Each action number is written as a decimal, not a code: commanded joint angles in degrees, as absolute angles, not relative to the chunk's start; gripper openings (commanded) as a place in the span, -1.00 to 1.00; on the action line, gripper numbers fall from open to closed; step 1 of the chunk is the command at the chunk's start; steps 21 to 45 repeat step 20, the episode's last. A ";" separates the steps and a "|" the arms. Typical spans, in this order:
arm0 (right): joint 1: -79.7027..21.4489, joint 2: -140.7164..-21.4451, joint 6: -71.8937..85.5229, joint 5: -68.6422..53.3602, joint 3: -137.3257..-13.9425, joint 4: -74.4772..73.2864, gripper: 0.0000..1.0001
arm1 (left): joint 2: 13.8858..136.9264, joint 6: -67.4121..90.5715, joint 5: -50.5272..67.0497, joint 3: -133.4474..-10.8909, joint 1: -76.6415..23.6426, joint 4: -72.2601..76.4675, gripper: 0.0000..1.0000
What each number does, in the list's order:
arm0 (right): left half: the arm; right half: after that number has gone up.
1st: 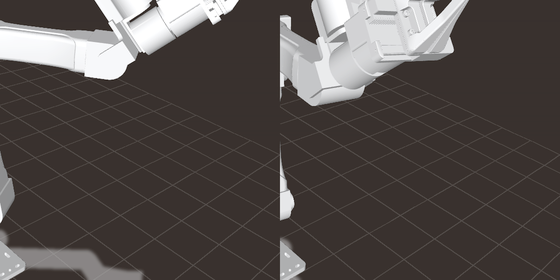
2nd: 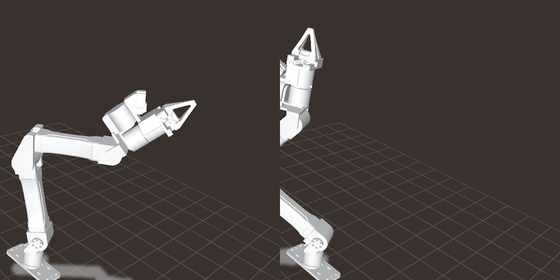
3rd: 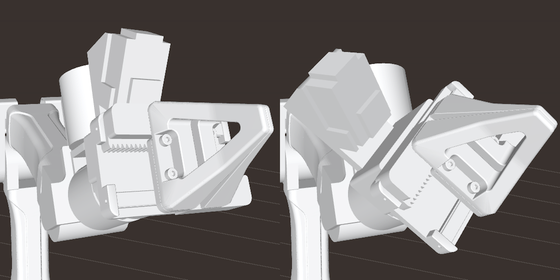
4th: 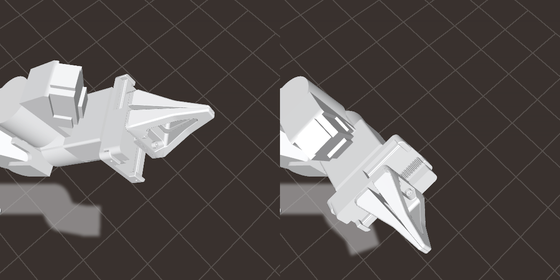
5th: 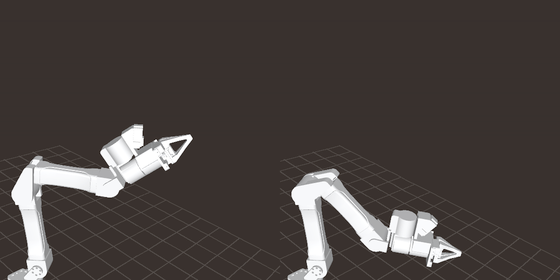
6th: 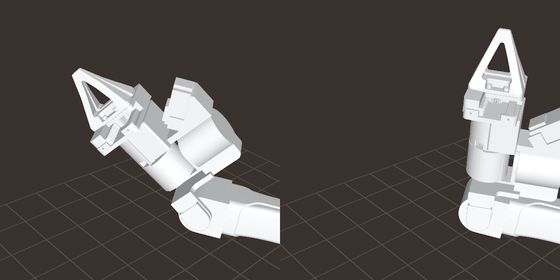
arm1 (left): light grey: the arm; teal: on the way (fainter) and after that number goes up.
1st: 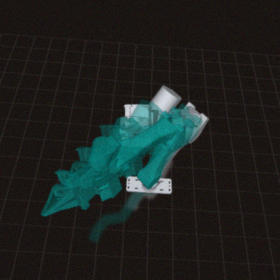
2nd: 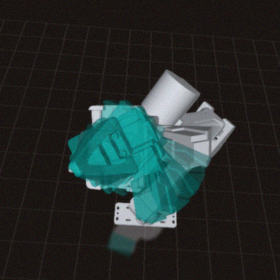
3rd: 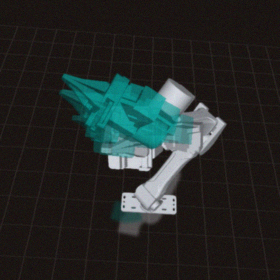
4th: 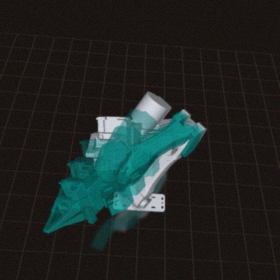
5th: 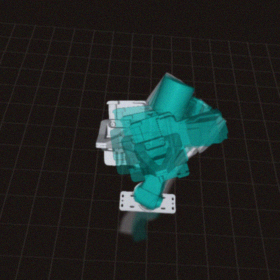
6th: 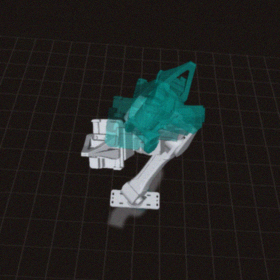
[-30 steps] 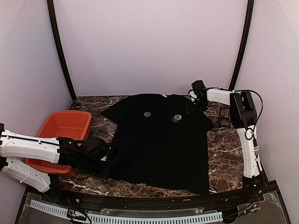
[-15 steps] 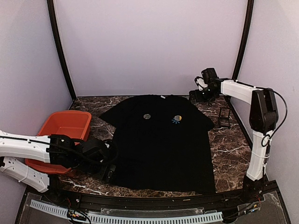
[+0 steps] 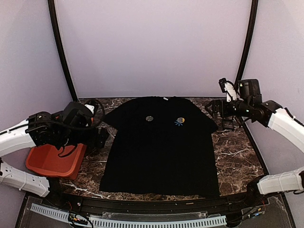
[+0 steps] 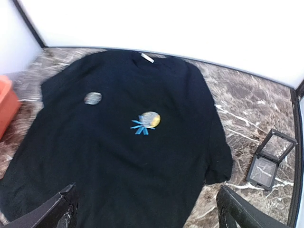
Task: Pin the brooch onto the clothing
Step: Reset both arms
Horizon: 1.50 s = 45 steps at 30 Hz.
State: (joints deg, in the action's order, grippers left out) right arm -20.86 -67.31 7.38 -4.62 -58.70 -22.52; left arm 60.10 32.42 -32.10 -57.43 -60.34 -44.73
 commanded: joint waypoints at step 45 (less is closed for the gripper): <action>-22.51 -30.35 7.14 3.19 -46.89 -32.38 0.97 | 56.75 4.87 -5.03 -44.11 -24.25 -12.73 0.98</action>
